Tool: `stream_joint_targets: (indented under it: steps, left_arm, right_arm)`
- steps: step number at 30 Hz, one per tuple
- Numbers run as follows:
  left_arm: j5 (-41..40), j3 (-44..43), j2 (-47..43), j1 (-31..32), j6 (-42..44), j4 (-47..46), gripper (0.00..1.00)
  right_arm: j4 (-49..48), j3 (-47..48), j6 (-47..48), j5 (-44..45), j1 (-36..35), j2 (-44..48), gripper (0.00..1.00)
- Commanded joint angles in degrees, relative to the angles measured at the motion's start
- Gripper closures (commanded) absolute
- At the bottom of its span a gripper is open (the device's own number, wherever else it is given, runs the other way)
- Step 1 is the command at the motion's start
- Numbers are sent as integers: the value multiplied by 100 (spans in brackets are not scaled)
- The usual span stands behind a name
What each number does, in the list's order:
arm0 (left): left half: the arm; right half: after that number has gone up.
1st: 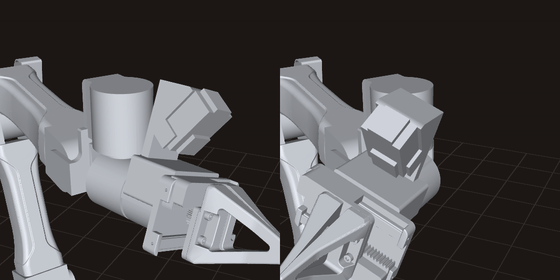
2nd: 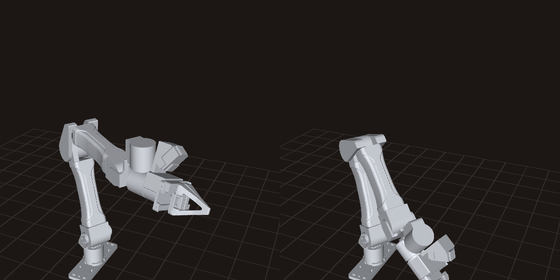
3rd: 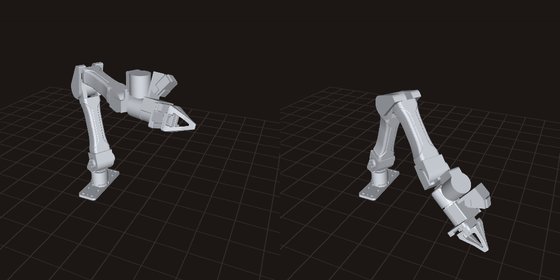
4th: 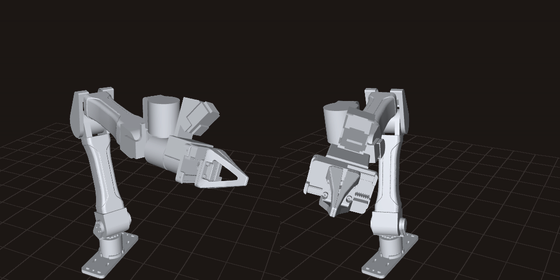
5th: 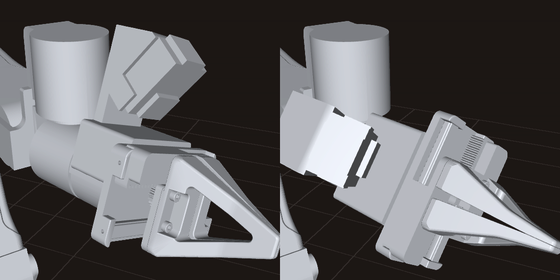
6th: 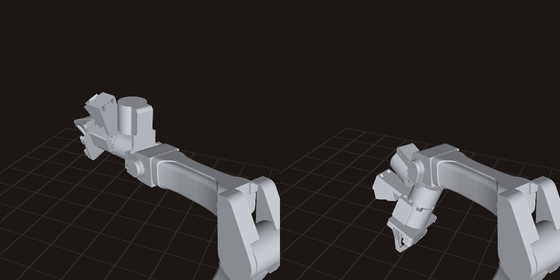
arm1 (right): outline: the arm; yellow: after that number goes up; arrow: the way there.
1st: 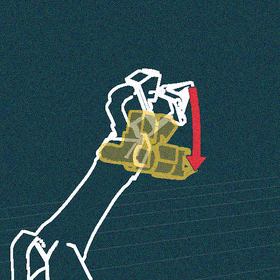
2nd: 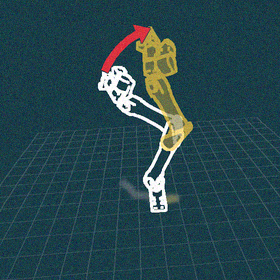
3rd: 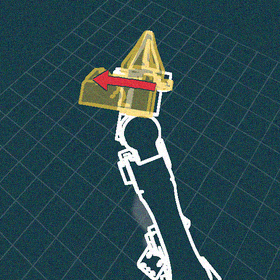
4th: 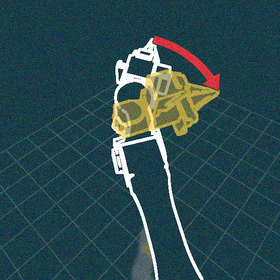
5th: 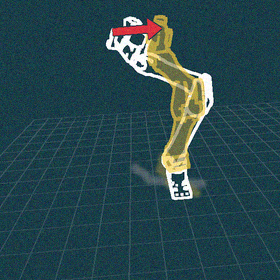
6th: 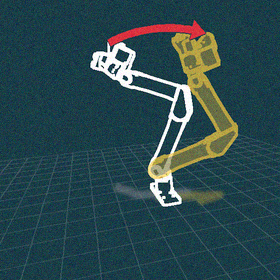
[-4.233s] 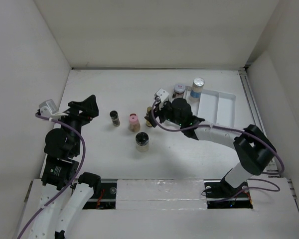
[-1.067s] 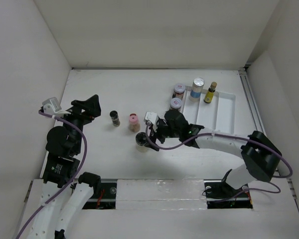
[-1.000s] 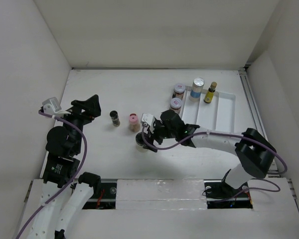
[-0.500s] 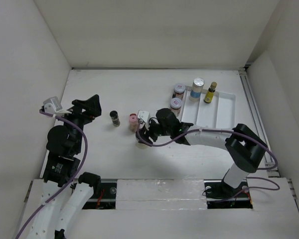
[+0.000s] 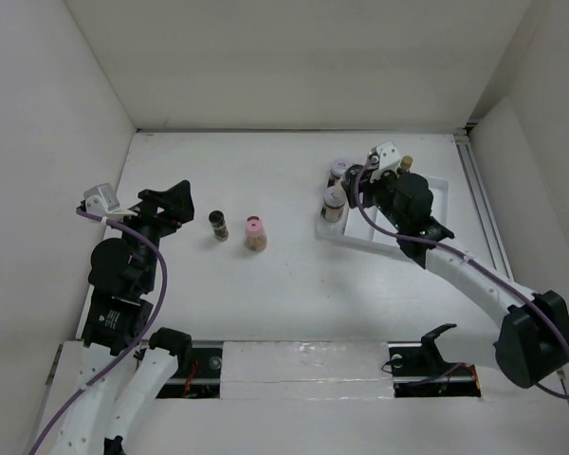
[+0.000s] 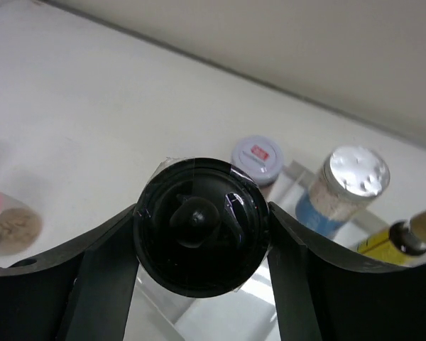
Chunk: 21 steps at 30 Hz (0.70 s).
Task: Organize the condiment bottles
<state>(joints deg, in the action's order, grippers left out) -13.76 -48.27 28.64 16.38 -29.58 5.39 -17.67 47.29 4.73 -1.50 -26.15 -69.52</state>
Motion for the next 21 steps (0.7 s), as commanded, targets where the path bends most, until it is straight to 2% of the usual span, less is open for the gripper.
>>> stream_joint_targets:
  steps: [1, 10, 13, 21]
  left_arm:
    - [5, 28, -25, -12, 76, -284, 11]
    - [5, 28, -25, -12, 76, -337, 11]
    - [66, 28, -25, -12, 76, -337, 11]
    - [66, 28, 45, -12, 76, -337, 12]
  right_arm:
    - [-219, -158, -349, 290, 198, -255, 56]
    - [-342, -272, -587, 501, 602, -914, 58]
    - [-254, -465, -640, 852, 602, -801, 58]
    - [-447, -939, -745, 730, 708, -511, 59]
